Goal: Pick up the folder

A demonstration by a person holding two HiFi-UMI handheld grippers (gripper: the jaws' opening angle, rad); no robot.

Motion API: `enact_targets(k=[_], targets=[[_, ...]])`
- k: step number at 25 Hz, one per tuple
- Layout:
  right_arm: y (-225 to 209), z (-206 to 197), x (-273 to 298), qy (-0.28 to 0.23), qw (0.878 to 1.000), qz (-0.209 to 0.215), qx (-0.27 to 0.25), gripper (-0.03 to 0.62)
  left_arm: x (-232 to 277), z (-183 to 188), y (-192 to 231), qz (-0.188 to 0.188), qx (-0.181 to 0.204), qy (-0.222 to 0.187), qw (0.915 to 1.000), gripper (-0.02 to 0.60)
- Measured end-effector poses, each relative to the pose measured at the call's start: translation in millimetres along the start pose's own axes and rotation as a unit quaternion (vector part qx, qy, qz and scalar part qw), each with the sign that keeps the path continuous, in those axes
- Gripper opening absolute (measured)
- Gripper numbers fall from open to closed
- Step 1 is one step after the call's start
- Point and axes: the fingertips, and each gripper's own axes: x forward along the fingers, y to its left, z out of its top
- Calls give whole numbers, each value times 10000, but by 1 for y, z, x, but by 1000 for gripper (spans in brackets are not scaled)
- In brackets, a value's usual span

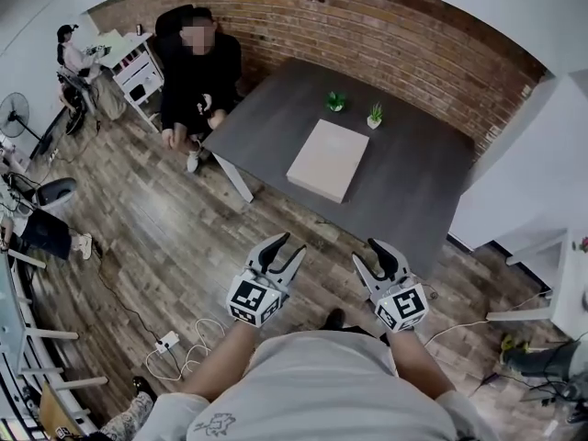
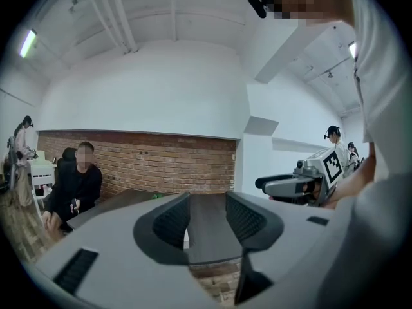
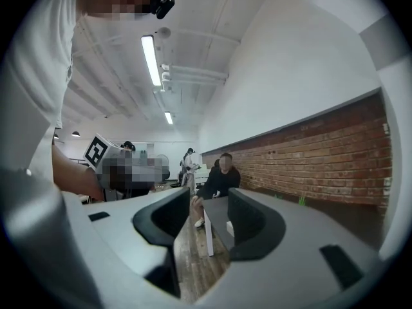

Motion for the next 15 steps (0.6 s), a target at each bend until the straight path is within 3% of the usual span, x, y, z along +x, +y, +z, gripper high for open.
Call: enact_targets(k=[15], targets=[[-70, 1, 16, 18, 9994, 264, 211, 219, 78, 15, -5, 28, 106, 112, 9999, 213]])
